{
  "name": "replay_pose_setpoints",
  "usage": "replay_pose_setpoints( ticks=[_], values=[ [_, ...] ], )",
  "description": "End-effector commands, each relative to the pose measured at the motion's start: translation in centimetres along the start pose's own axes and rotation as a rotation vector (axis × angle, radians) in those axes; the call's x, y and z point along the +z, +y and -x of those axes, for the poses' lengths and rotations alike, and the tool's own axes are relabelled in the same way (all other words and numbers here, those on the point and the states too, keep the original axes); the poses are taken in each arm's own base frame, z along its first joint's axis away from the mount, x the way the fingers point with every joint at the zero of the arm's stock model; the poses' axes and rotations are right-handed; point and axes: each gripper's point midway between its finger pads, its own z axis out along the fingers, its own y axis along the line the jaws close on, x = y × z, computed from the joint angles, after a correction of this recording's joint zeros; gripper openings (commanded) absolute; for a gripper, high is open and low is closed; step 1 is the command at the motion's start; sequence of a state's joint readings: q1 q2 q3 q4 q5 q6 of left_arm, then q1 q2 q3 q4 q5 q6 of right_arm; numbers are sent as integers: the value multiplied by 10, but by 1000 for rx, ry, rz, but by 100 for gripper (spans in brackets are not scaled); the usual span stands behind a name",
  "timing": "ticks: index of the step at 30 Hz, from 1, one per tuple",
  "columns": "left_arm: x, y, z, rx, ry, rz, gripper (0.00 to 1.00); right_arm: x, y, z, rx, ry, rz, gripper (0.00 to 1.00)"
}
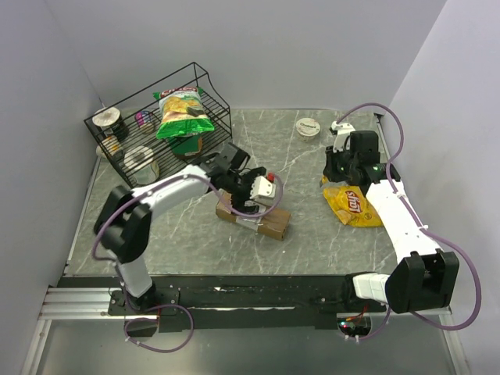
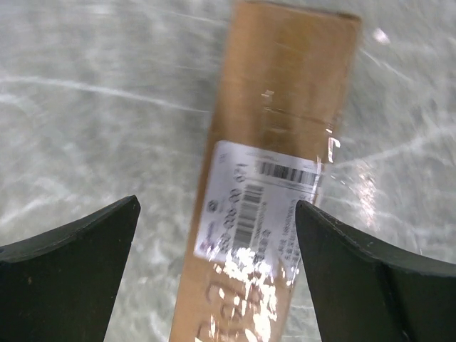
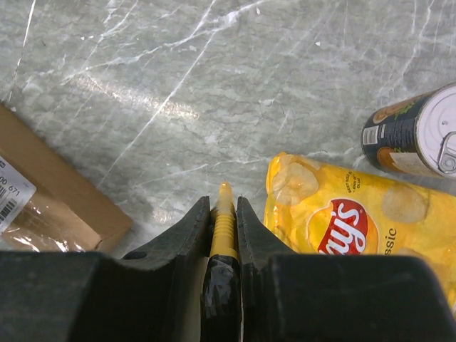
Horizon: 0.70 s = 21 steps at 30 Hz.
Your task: Unpack the express box
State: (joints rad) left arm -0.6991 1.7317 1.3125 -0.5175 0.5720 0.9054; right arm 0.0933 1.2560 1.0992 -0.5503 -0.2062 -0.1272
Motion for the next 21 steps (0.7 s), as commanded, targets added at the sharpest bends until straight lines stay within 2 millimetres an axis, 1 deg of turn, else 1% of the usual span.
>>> replay_pose_setpoints(
  ticks=[1,2,3,5,9,12,14,15,16,17,18,19,20,21],
  values=[
    [12,-37,-7,59,-2,-281,96,-16,1,13,-2,-59,-8,0],
    [12,-33,-1,84,-16,-295,96,-16,1,11,-2,-56,-8,0],
    [17,-43,-9,43,0,-356,97,-15,1,8,-1,-51,-8,0],
    [20,-44,-8,33,1,-383,96,-17,1,7,-3,-55,-12,0],
    [31,-52,-25,-18,43,-410,97,-18,1,2,-5,-49,-15,0],
    [38,-50,-37,-65,78,-364,97,-17,0,-1,-2,-42,-14,0],
    [43,-45,-46,-132,118,-301,96,-15,1,-1,-2,-41,-8,0],
    [42,-40,-48,-157,125,-265,96,-15,1,1,0,-44,-7,0],
    [42,-42,-53,-256,151,-233,97,-13,1,1,1,-41,-6,0],
    [44,-27,-53,-276,143,-160,97,-12,2,2,0,-41,0,0],
    [37,-18,-54,-324,139,-110,98,-9,3,3,-1,-38,11,0],
    [35,-16,-56,-434,144,-70,98,-8,4,5,0,-36,15,0],
    [32,-10,-59,-484,154,-26,98,-6,4,7,0,-38,15,0],
    [26,1,-58,-524,138,24,99,-3,6,11,-12,-38,16,0]
  ],
)
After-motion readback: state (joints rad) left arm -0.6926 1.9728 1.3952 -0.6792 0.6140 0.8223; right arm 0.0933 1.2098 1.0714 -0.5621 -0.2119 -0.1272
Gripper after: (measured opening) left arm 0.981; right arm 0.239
